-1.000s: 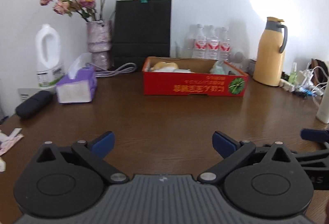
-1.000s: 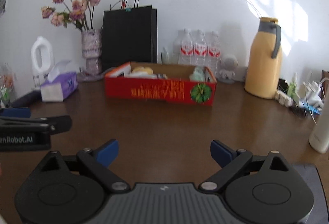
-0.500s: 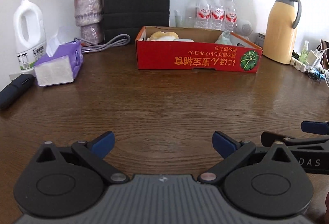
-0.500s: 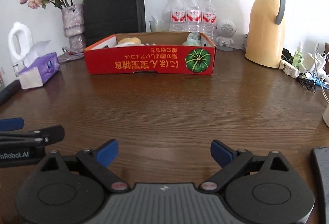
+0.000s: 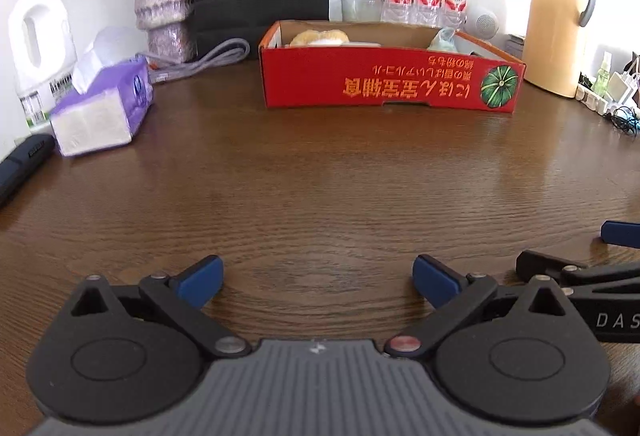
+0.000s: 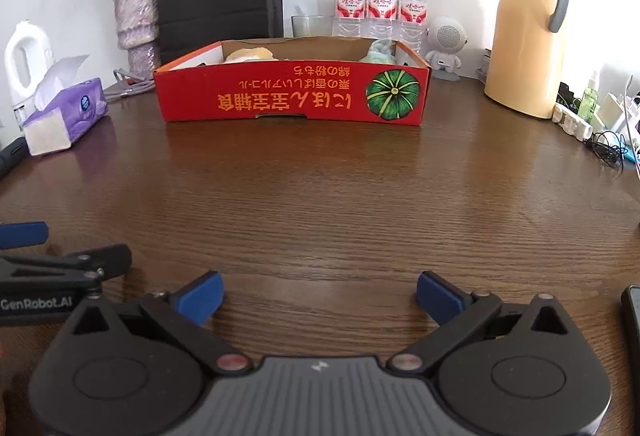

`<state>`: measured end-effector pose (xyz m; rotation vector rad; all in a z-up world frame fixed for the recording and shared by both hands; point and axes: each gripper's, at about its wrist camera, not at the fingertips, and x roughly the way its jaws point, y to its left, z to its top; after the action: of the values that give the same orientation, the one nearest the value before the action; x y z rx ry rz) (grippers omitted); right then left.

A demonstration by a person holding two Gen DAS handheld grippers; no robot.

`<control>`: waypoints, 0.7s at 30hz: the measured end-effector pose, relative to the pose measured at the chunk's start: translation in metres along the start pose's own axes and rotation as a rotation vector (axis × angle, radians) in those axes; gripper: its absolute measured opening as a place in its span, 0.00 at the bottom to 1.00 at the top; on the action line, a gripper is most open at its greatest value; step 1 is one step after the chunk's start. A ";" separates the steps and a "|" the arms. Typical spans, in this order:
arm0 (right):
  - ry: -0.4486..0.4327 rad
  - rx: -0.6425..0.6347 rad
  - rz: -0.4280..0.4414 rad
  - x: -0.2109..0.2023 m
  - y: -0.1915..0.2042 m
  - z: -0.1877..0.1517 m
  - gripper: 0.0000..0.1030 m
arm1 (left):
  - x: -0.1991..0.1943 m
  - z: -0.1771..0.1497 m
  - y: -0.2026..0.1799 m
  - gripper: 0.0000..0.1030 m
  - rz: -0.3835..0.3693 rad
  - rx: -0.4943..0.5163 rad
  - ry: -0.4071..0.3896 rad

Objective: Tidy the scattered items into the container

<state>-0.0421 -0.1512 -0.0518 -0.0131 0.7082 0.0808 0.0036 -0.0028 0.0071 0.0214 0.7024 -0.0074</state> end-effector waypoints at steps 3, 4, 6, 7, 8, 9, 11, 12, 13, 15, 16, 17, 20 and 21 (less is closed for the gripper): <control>-0.002 -0.004 0.001 0.002 0.000 0.001 1.00 | 0.001 -0.001 0.000 1.00 0.007 0.001 -0.002; -0.002 -0.004 -0.001 0.002 0.000 0.001 1.00 | 0.001 -0.001 0.000 1.00 0.005 0.001 -0.002; -0.002 -0.005 -0.003 0.002 0.001 0.001 1.00 | 0.002 0.000 0.002 1.00 0.002 -0.001 0.000; -0.002 -0.004 -0.003 0.002 0.000 0.001 1.00 | 0.002 0.000 0.002 1.00 0.002 -0.002 0.000; -0.002 -0.003 -0.002 0.002 0.000 0.001 1.00 | 0.002 0.000 0.001 1.00 0.000 -0.003 0.001; -0.002 -0.002 -0.001 0.002 0.000 0.001 1.00 | 0.002 0.000 0.001 1.00 -0.001 -0.003 0.001; -0.002 -0.003 0.001 0.003 -0.001 0.001 1.00 | 0.002 0.000 0.001 1.00 -0.002 -0.004 0.001; -0.002 -0.004 0.000 0.003 0.000 0.001 1.00 | 0.002 0.000 0.001 1.00 -0.002 -0.003 0.001; -0.001 -0.004 0.000 0.003 0.000 0.001 1.00 | 0.002 0.000 0.001 1.00 -0.002 -0.004 0.001; -0.001 -0.003 0.000 0.003 0.000 0.002 1.00 | 0.002 0.000 0.001 1.00 -0.002 -0.004 0.001; -0.001 -0.004 0.000 0.003 0.000 0.002 1.00 | 0.002 0.000 0.001 1.00 -0.002 -0.004 0.001; -0.001 -0.004 0.000 0.003 0.000 0.002 1.00 | 0.002 0.000 0.001 1.00 -0.002 -0.003 0.001; -0.001 -0.004 0.000 0.003 0.000 0.002 1.00 | 0.002 0.000 0.001 1.00 -0.002 -0.004 0.002; -0.001 -0.004 0.000 0.003 0.000 0.002 1.00 | 0.002 0.000 0.001 1.00 -0.002 -0.004 0.002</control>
<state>-0.0386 -0.1507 -0.0526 -0.0168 0.7068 0.0820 0.0055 -0.0016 0.0054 0.0173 0.7040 -0.0078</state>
